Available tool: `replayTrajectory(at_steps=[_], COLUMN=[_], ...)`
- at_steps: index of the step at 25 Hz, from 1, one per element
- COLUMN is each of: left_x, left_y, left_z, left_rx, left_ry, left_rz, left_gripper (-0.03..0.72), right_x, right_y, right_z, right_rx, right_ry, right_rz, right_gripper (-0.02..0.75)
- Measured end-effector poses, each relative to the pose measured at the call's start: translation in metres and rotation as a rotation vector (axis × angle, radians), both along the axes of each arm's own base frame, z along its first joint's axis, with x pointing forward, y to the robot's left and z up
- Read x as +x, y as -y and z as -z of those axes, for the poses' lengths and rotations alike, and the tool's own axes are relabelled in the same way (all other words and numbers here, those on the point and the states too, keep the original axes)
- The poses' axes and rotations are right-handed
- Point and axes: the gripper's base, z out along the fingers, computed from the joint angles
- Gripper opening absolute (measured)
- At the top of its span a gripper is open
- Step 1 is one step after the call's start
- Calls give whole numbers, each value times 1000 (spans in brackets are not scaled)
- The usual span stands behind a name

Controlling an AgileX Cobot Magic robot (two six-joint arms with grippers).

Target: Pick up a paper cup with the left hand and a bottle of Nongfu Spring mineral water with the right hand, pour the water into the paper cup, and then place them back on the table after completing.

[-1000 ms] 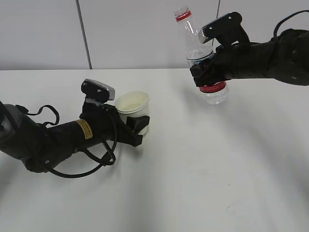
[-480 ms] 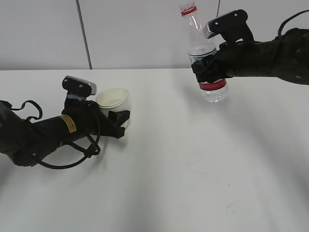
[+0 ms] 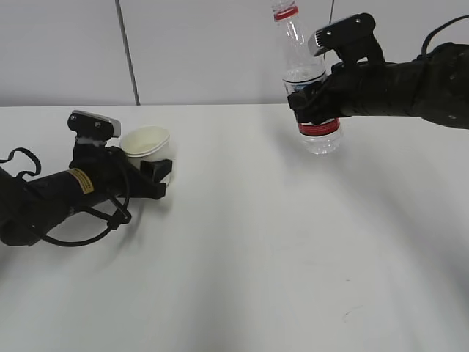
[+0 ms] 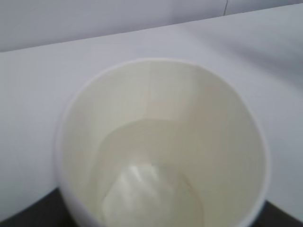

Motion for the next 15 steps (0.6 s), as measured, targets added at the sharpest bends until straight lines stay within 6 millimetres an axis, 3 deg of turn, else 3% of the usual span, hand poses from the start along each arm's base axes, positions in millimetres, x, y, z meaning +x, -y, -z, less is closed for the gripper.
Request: replayTrajectory(at_steps=[15], left_x=[3], left_y=[-13], left_z=[9], left_rx=[4], left_ry=[-6], left_rz=[-33], left_gripper=[404], right_x=[0], right_y=[-1], right_z=[-1], right_rx=[12], right_ry=[3], right_rz=[-4], right_gripper=[395])
